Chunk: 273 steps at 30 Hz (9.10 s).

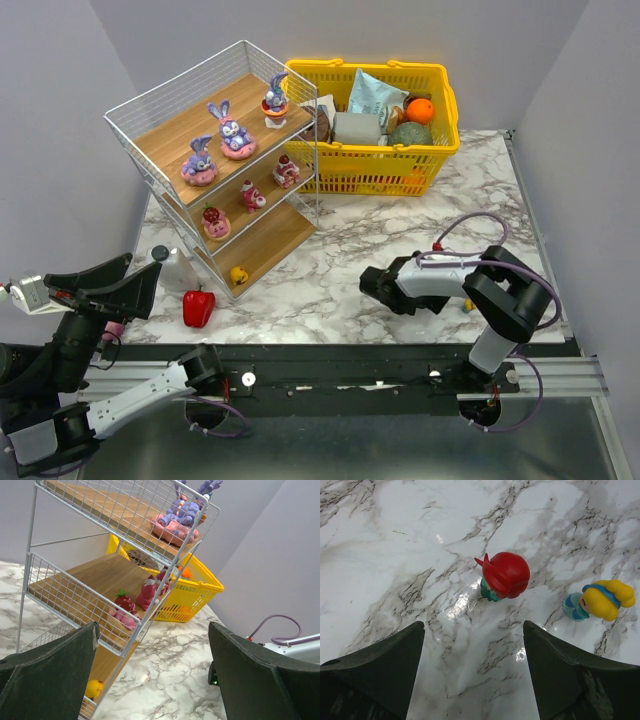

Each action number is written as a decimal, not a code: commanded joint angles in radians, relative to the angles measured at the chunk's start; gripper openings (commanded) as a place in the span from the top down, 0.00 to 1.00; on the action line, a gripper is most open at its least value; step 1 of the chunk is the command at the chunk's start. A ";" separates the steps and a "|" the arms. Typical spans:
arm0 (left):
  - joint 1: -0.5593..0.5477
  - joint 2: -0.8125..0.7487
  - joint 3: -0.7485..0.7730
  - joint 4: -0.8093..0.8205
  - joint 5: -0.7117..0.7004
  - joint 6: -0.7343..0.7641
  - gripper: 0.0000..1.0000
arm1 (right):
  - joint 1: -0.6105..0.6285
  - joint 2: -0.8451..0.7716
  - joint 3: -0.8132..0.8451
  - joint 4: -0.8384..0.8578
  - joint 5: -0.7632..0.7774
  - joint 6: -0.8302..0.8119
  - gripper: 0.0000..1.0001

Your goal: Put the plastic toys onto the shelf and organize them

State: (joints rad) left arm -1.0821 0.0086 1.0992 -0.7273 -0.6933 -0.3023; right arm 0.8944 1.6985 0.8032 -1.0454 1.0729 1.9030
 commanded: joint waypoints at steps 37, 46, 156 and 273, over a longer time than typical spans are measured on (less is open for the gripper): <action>-0.015 -0.065 0.037 0.040 0.012 0.020 0.01 | -0.230 -0.416 -0.127 0.280 -0.395 -0.340 0.05; -0.015 -0.062 0.048 0.025 0.015 0.000 0.01 | -0.397 -0.595 -0.141 0.309 -0.499 -0.556 0.01; -0.033 -0.064 0.134 -0.100 -0.045 -0.026 0.01 | 0.218 -0.137 0.104 1.016 -0.749 -1.127 0.03; -0.044 -0.058 0.183 -0.164 -0.081 -0.018 0.01 | 0.184 0.408 0.711 1.036 -0.763 -1.299 0.76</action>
State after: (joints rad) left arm -1.0924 0.0120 1.2530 -0.8810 -0.7471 -0.3176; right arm 1.0771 2.0815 1.4925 -0.0685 0.3405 0.6533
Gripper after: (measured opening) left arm 0.988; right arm 0.339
